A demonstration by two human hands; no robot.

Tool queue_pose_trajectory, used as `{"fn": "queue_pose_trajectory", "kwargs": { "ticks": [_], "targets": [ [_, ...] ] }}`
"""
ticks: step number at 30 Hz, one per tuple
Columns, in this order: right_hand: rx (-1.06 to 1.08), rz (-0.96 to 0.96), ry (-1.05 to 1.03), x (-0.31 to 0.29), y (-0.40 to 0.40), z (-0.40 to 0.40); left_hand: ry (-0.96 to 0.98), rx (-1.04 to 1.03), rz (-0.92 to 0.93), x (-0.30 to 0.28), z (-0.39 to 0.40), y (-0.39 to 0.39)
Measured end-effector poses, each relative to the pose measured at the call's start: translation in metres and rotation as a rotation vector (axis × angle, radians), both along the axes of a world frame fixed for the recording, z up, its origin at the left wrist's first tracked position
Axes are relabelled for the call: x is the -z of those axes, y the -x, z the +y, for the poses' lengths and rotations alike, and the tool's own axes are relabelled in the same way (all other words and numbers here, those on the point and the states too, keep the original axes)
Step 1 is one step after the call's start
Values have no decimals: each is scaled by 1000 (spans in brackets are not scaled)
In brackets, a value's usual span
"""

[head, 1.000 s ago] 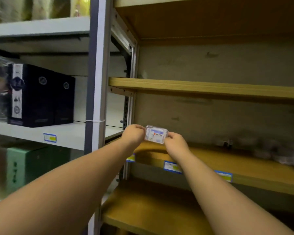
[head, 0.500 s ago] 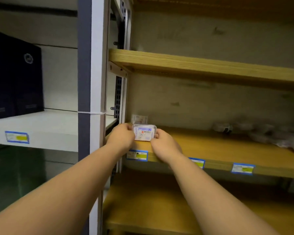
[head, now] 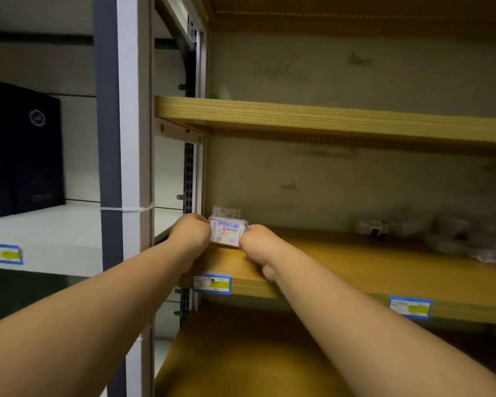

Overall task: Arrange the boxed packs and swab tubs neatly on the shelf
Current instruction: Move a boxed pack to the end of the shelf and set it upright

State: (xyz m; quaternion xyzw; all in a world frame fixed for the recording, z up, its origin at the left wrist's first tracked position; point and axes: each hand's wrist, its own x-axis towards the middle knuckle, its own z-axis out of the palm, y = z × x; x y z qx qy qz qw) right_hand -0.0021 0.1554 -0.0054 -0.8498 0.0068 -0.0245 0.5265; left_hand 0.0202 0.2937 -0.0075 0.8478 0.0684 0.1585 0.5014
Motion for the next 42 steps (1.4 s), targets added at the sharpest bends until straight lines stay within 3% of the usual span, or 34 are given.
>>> {"fn": "queue_pose_trajectory", "kwargs": {
  "ticks": [5,10,18,30,37,42],
  "targets": [
    [60,-32,-32,-16,-60,11,56,-16,-48,-16,-4,-53],
    [98,-42,30,7,-100,14,-28,-96,-10,4,-5,-94],
    [55,-63,125,11,-109,6,-76,-84,-10,12,-7,-109],
    [57,-30,78,3,-97,3,-79,-88,33,11,-9,-105],
    [-25,19,-25,-3,-26,-16,-33,-6,165,1,-2,-43],
    [-97,-19,-146,7,34,-49,-128,-26,39,4,-26,41]
  ]
}}
